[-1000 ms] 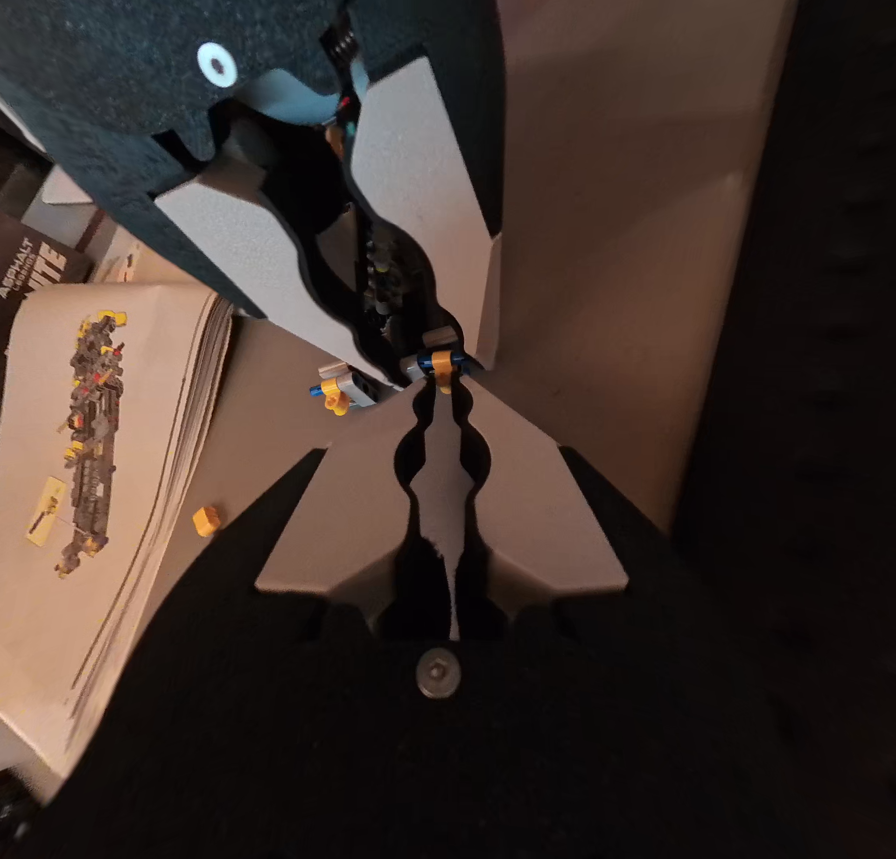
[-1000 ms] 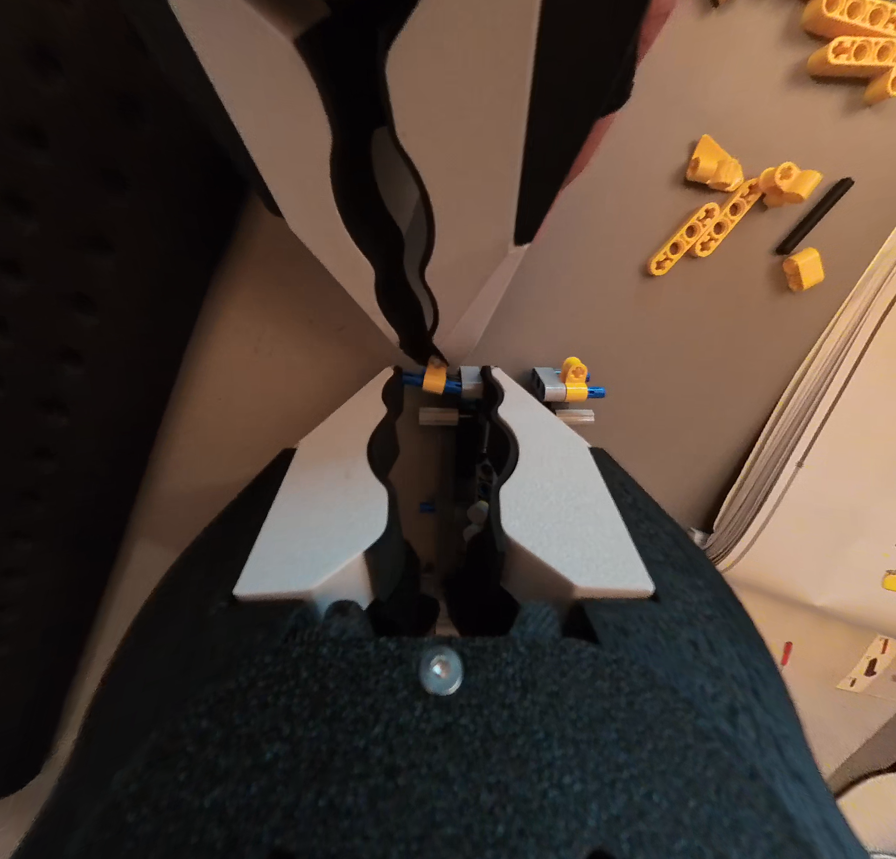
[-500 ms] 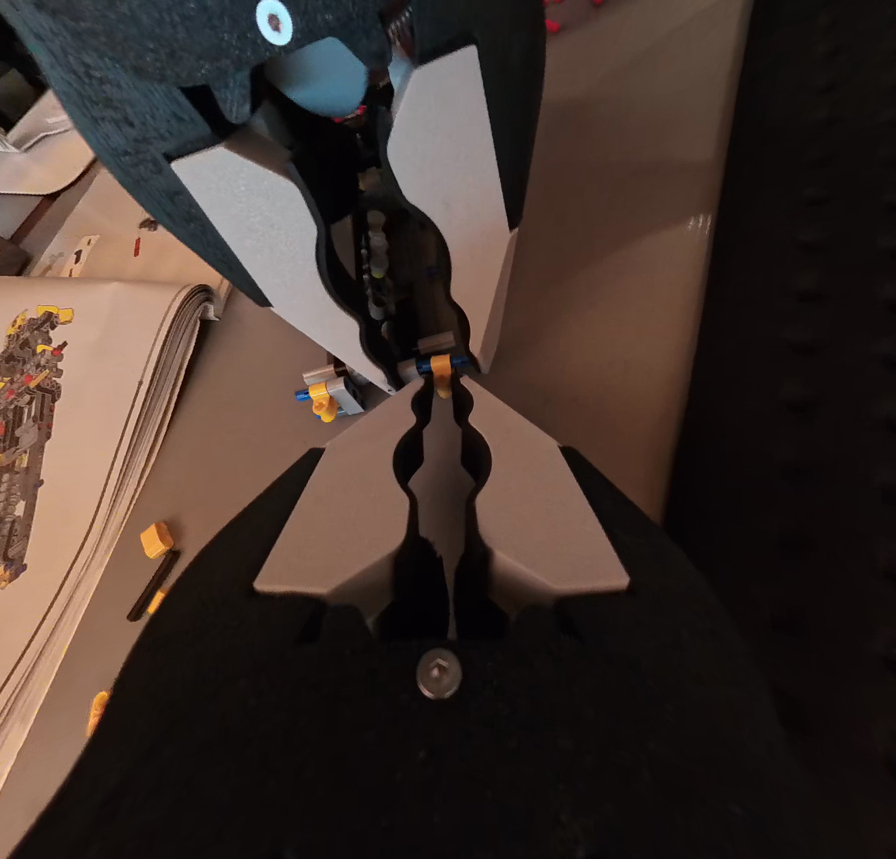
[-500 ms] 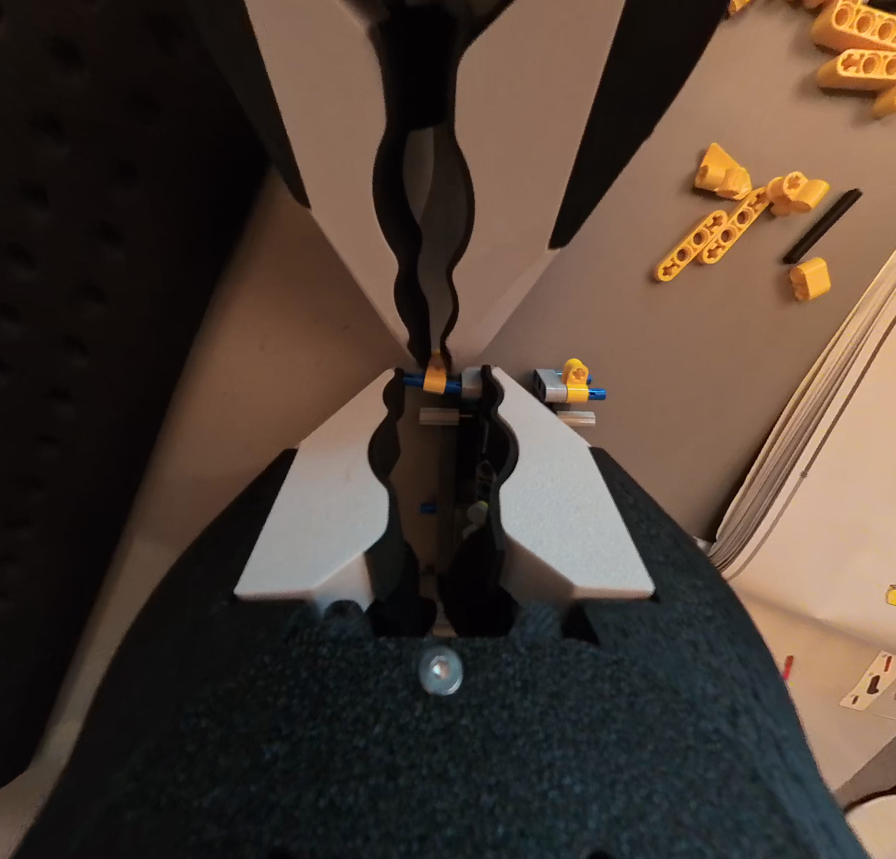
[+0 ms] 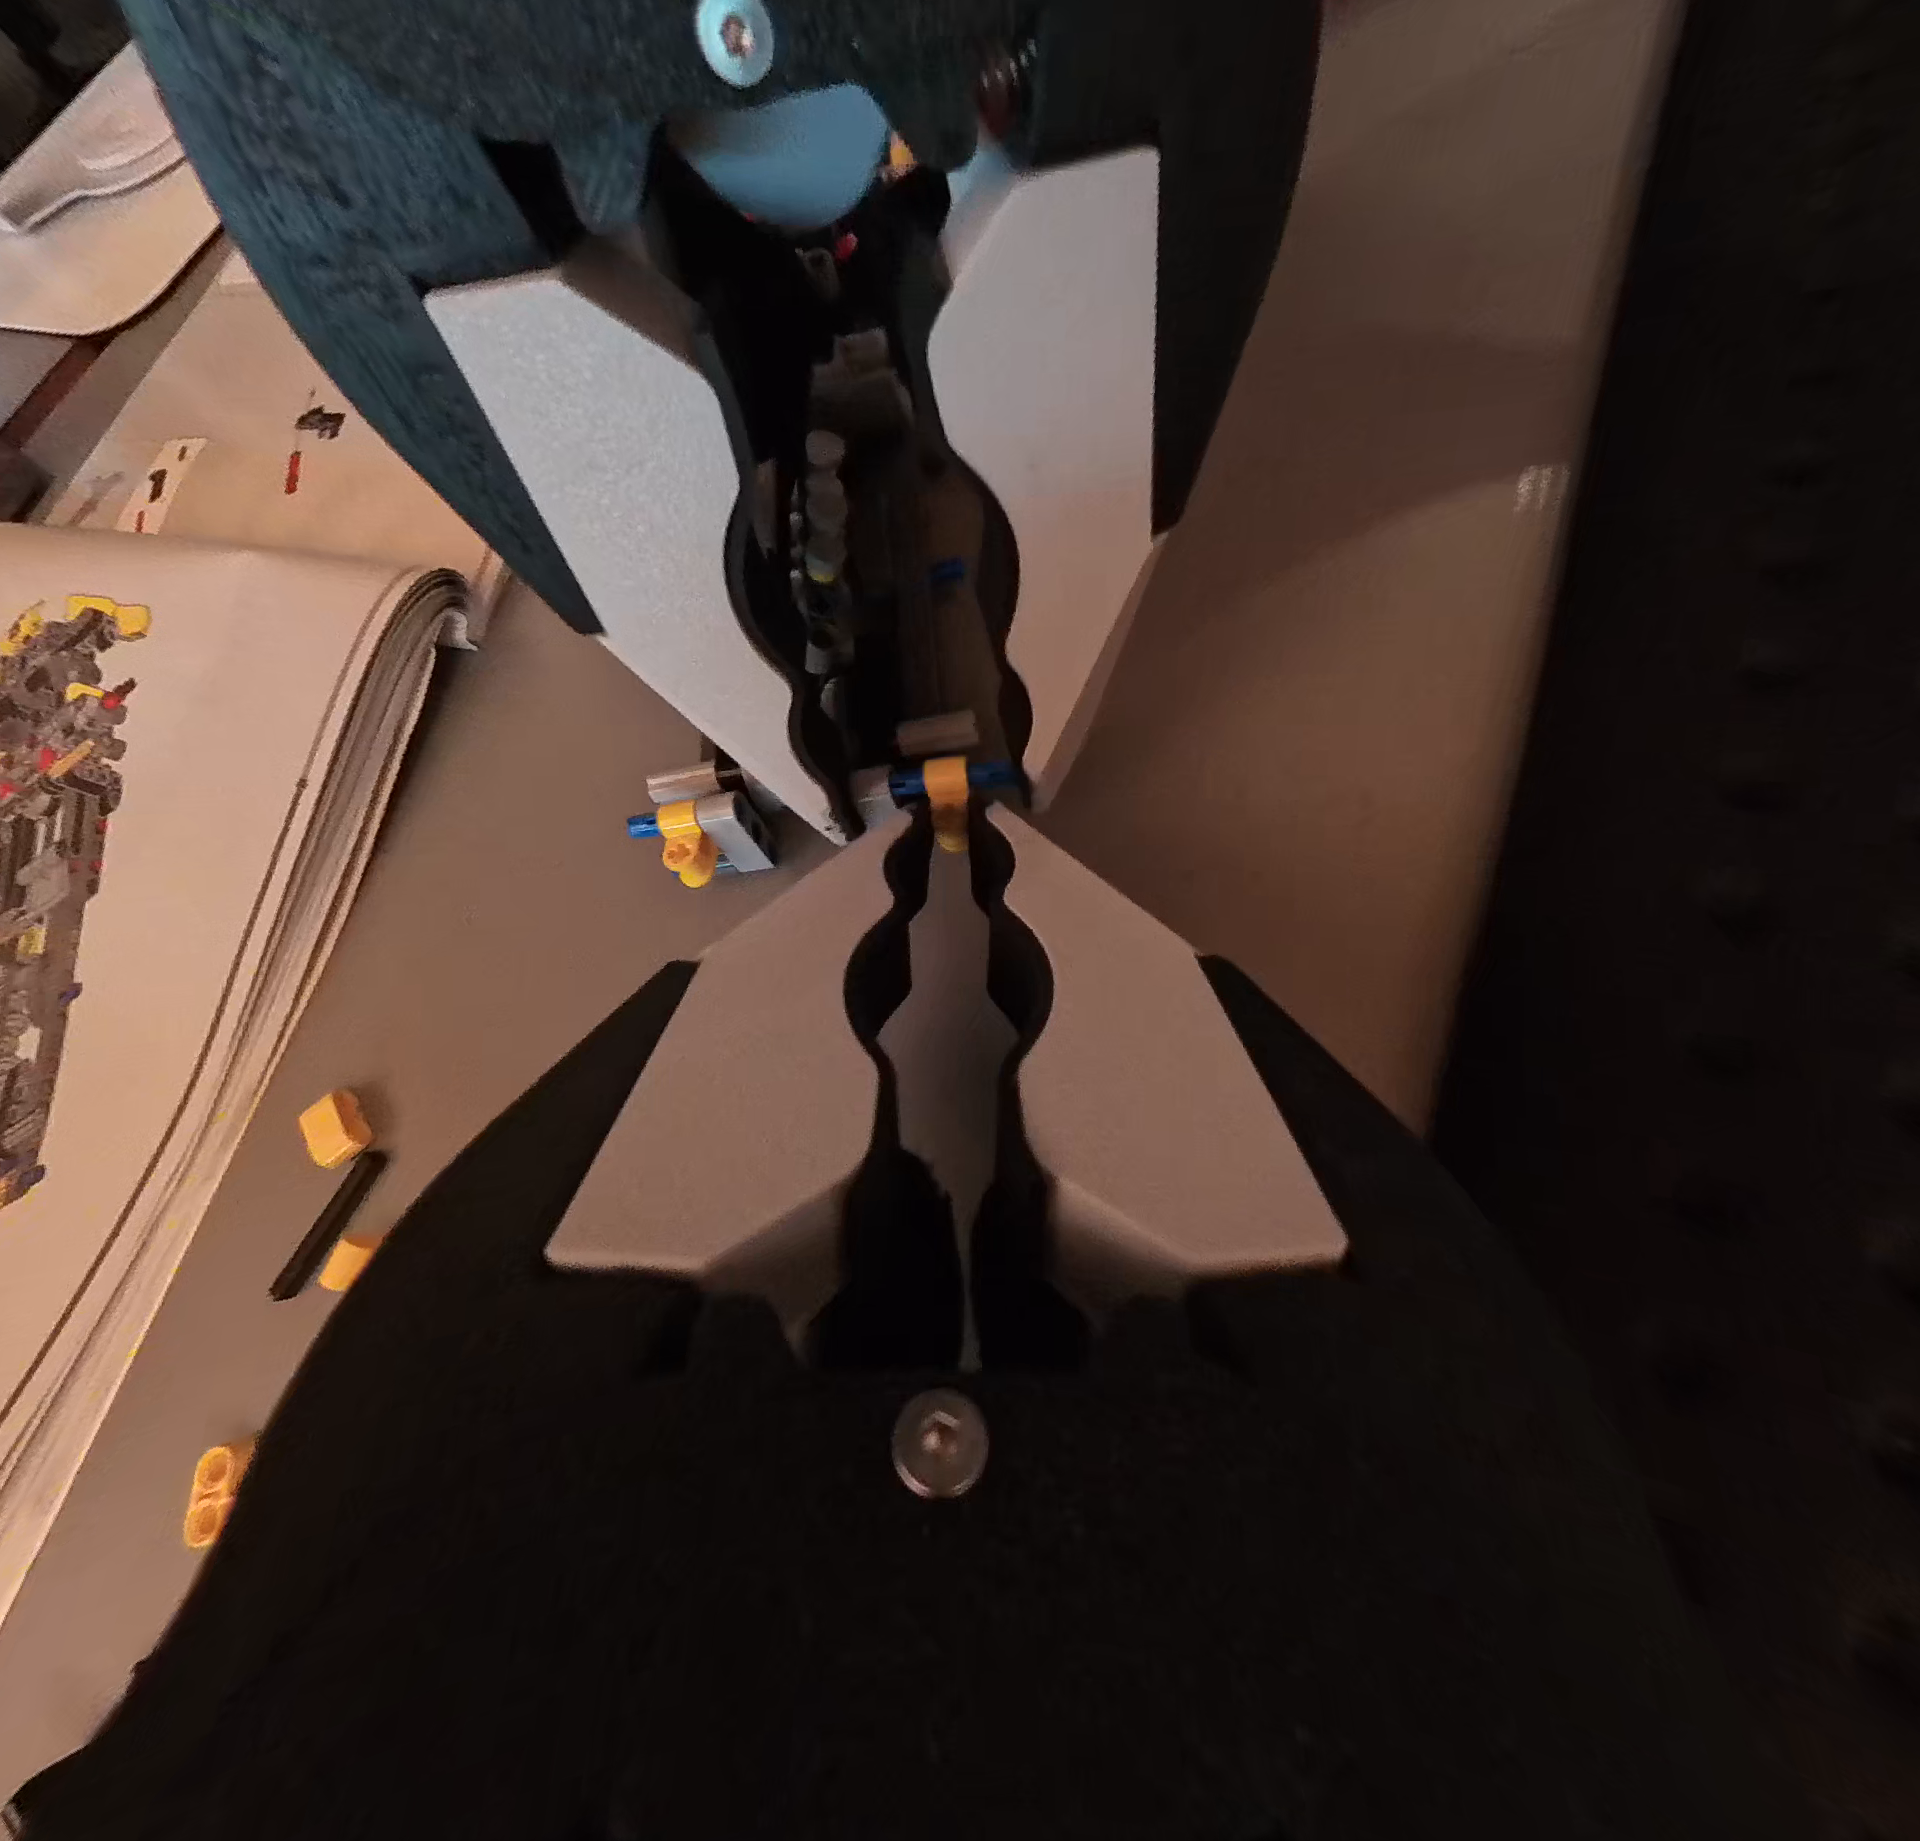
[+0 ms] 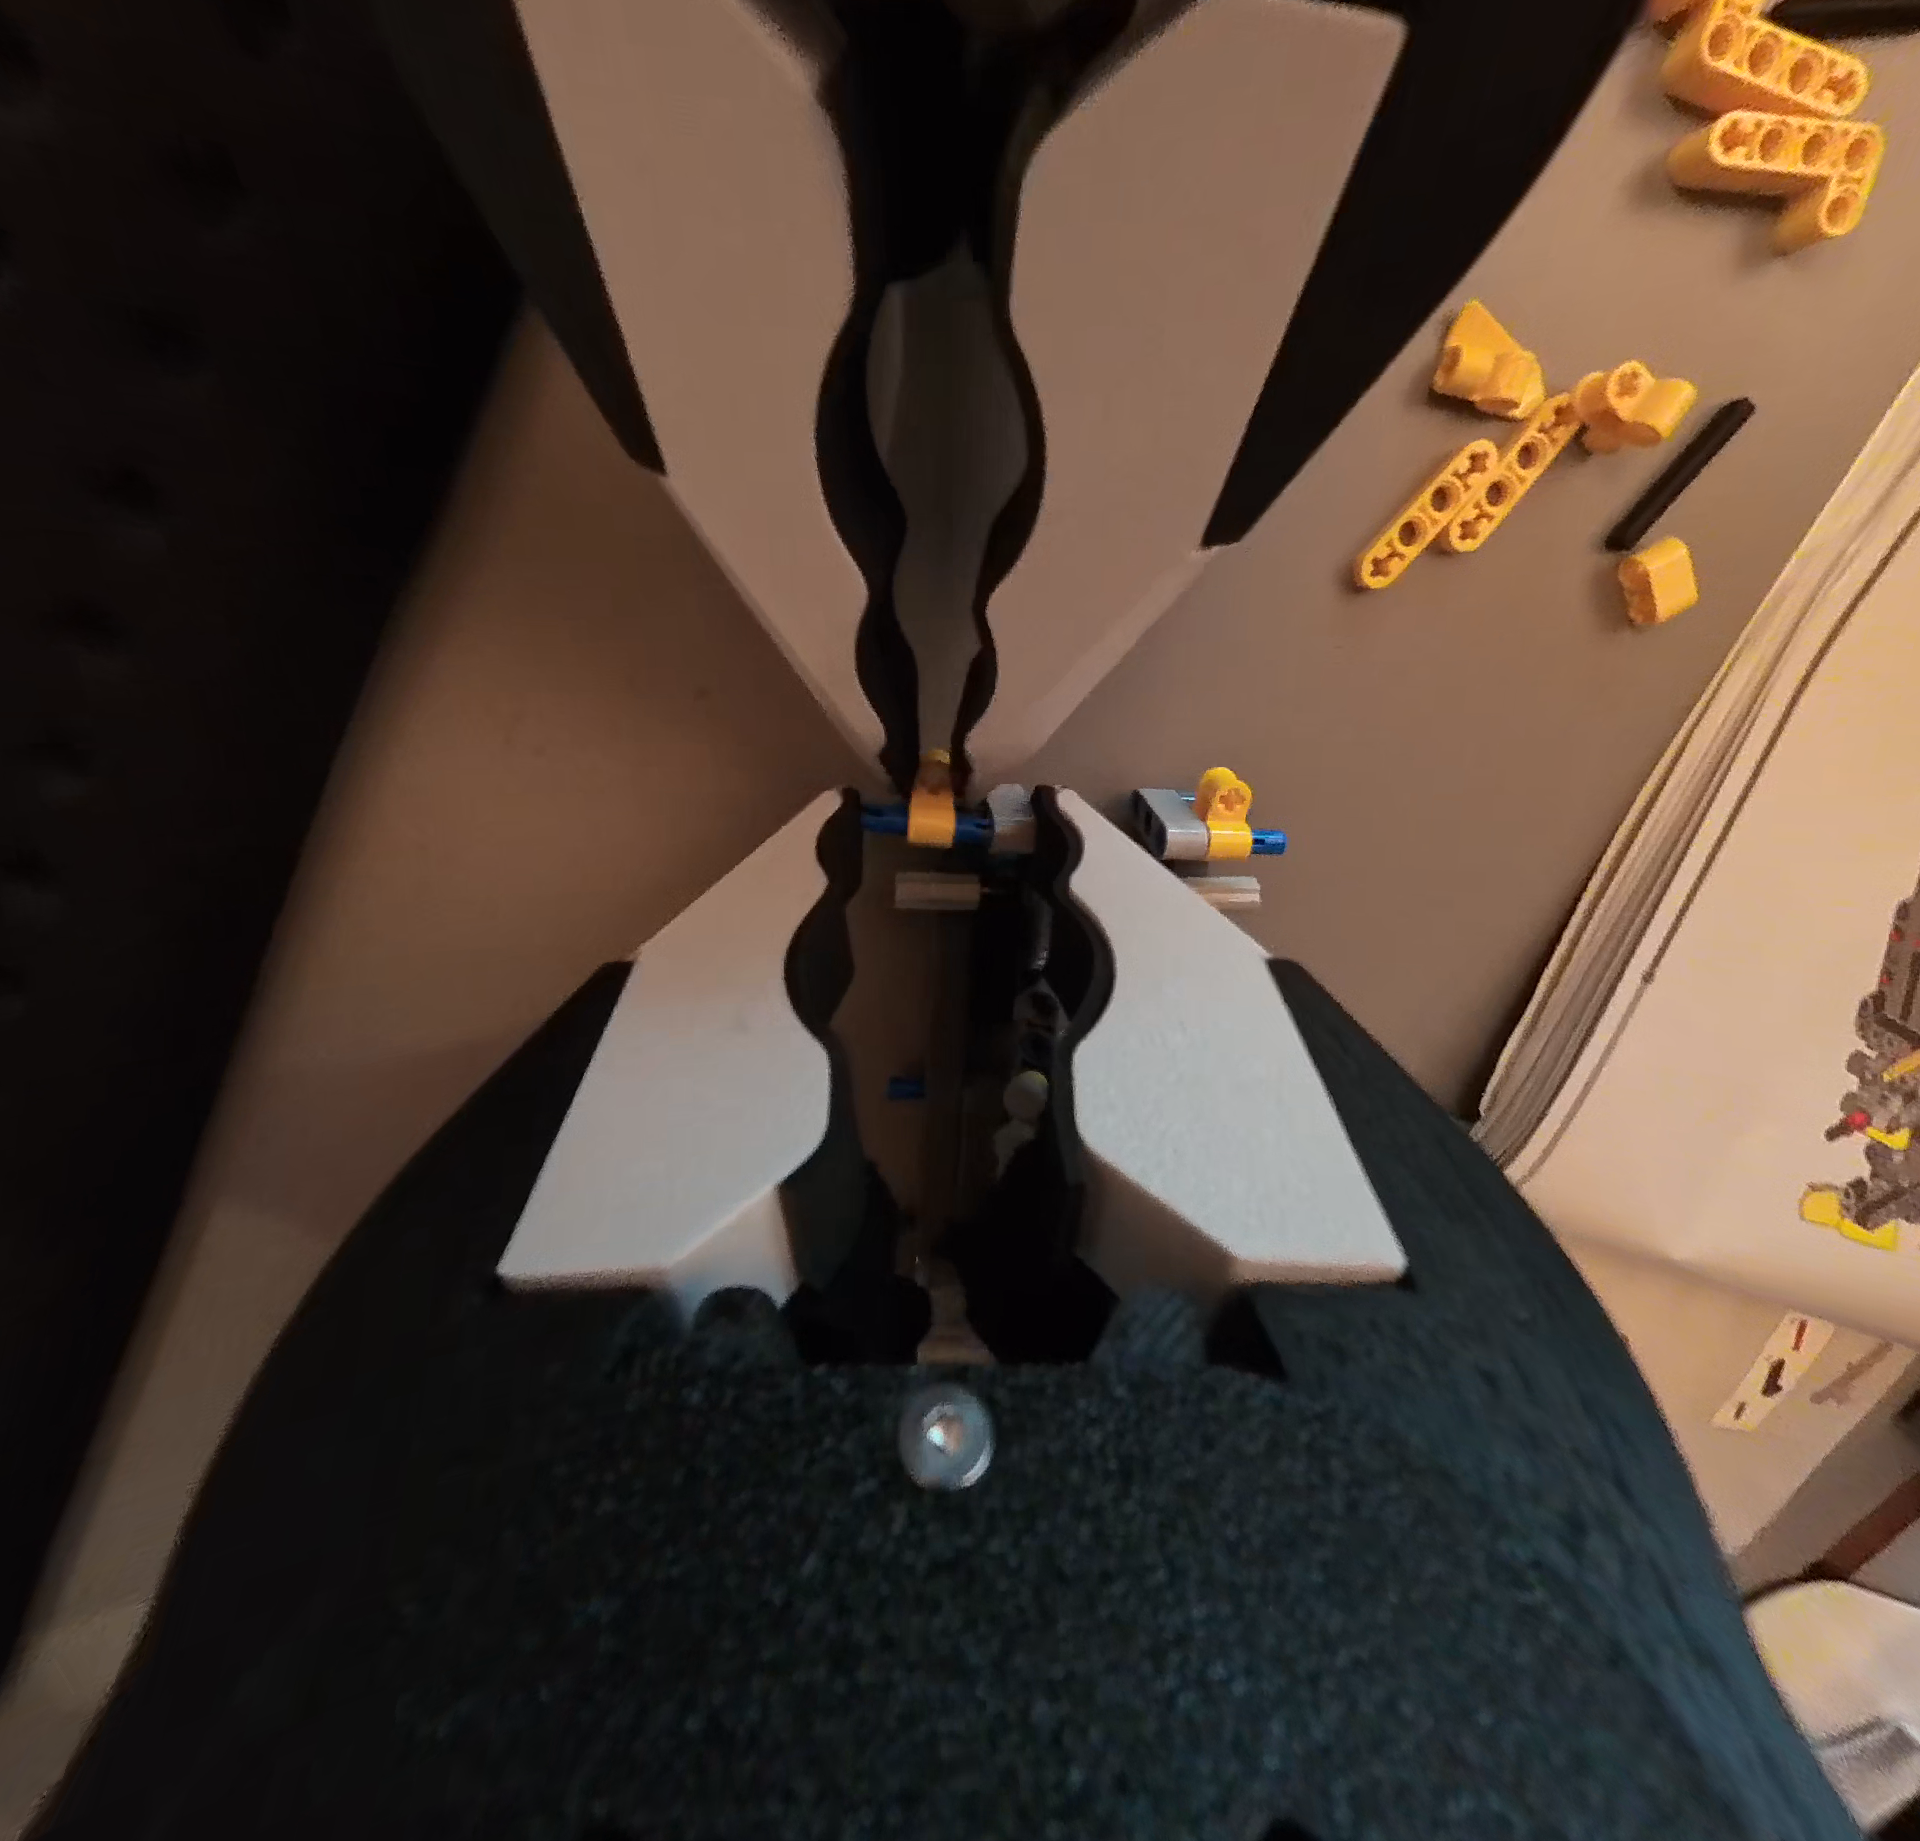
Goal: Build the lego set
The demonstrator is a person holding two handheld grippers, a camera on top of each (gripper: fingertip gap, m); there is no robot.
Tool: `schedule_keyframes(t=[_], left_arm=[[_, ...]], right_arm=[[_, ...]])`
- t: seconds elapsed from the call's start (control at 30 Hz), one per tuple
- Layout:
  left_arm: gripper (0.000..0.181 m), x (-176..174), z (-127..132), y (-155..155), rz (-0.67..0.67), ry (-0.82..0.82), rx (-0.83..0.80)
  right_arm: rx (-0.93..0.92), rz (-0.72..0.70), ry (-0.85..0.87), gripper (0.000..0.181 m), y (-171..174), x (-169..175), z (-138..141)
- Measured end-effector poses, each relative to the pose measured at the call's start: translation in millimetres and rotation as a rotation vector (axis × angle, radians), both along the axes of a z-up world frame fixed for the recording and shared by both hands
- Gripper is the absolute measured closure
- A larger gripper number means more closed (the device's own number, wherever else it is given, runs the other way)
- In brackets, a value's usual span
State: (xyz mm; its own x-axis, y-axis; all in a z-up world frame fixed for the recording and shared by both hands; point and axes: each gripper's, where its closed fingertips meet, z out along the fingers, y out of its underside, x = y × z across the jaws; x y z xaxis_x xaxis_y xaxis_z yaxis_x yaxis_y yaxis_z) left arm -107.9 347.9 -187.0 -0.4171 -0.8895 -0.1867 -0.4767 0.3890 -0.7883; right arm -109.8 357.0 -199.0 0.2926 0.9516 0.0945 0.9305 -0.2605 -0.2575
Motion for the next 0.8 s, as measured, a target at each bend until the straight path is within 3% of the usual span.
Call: schedule_keyframes(t=[0.53,0.8], left_arm=[[0.174,4.4,-0.5,4.7,0.064,0.006,0.044],[0.174,4.2,0.3,2.7,0.042,0.014,-0.043]], right_arm=[[0.057,-0.050,0.069,0.149,5.6,3.5,-0.7],[0.034,-0.050,0.106,0.148,3.9,2.4,0.2]])
